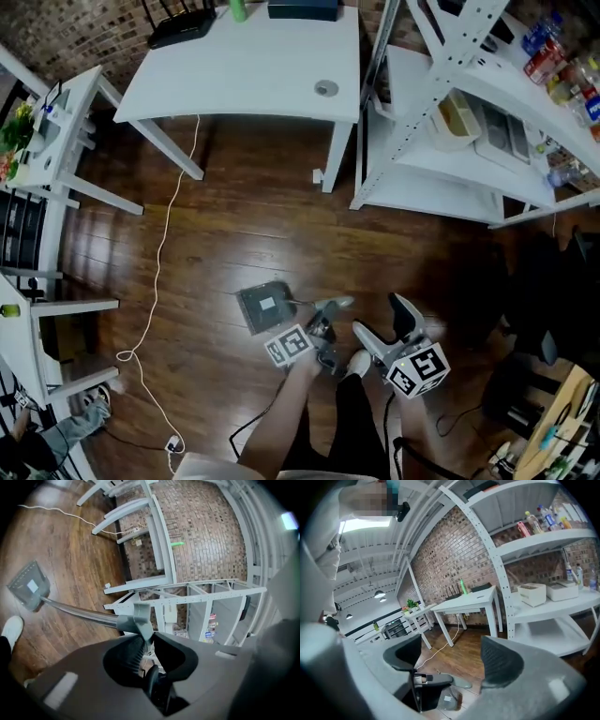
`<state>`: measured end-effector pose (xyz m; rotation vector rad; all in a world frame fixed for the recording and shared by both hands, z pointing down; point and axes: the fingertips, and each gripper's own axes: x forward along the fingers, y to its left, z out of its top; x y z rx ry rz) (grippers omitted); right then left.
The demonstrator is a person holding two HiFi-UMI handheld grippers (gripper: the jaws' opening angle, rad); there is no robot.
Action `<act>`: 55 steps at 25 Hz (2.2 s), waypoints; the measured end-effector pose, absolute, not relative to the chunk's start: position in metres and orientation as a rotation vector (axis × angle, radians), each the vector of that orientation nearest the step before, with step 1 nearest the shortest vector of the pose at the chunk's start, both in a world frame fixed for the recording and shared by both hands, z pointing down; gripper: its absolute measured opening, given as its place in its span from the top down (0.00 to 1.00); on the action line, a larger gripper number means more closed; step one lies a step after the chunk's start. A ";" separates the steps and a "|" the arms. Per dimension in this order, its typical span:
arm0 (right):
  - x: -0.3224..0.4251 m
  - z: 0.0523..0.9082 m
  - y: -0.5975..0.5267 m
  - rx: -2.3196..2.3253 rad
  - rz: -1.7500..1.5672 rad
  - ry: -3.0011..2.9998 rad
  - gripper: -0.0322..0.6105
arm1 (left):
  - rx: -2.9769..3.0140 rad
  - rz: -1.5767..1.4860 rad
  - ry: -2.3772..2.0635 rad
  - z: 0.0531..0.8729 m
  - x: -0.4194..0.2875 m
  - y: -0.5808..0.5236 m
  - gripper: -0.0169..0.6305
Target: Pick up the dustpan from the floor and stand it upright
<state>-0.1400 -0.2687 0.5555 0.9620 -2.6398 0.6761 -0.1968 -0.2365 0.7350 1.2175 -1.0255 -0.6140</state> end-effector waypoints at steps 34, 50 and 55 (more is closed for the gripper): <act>-0.089 0.365 -0.047 0.479 0.085 -2.975 0.35 | 1.628 -0.544 -1.784 0.459 -0.193 -0.014 0.43; -0.038 0.244 0.012 0.836 -0.031 -3.013 0.35 | 1.922 0.061 -2.530 0.247 -0.140 0.118 0.46; -0.057 0.234 0.041 0.900 -0.033 -3.007 0.35 | 1.869 0.085 -2.632 0.239 -0.165 0.158 0.48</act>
